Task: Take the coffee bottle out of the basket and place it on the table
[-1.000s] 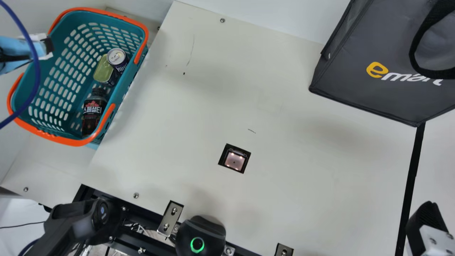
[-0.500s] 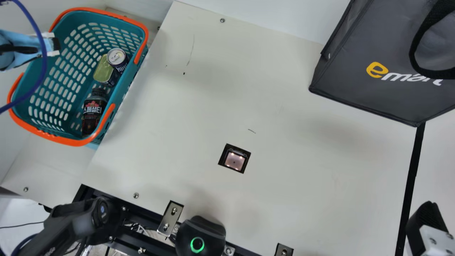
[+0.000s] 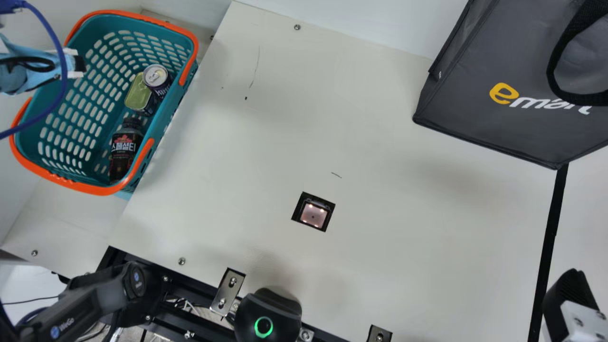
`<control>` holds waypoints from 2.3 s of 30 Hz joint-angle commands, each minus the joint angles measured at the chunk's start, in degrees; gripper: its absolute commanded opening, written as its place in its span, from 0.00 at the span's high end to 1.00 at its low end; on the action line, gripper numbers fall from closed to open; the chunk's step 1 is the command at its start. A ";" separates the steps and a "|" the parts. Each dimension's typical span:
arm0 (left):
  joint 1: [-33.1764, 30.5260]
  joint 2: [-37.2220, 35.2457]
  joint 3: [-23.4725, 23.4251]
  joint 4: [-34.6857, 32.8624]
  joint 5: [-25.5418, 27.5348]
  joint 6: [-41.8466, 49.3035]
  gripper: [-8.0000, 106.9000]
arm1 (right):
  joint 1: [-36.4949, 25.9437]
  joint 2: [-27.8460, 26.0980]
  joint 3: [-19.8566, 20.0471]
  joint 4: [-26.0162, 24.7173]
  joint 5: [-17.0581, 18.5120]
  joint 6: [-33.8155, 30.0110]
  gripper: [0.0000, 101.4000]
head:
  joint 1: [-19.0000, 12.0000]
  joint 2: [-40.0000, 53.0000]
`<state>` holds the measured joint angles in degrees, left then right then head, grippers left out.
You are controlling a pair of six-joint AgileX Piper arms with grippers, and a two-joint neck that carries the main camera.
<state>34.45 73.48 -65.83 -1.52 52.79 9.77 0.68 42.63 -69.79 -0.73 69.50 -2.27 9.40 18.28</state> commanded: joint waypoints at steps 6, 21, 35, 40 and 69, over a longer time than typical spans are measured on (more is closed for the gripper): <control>1.23 2.48 2.27 -0.90 -3.30 1.71 0.15 | 0.00 0.00 0.00 0.00 0.00 0.00 0.10 | -1.48 0.14; 3.13 8.52 6.64 -4.08 -11.56 6.72 0.15 | 0.00 0.00 0.00 0.00 0.00 0.00 0.10 | -1.48 0.14; 3.55 13.75 8.59 -4.01 -16.73 7.44 0.15 | 0.00 0.00 0.00 0.00 0.00 0.00 0.10 | -1.48 0.14; 3.40 15.13 9.43 -3.40 -17.95 6.74 0.15 | 0.00 0.00 0.00 0.00 0.00 0.00 0.10 | -1.48 0.14; 2.70 22.91 15.39 -2.68 -28.42 5.38 0.15 | 0.00 0.00 0.00 0.00 0.05 0.00 0.10 | -1.48 0.14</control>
<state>37.06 95.96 -50.50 -4.09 24.78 14.82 0.68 42.63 -69.79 -0.73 69.55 -2.27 9.40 18.19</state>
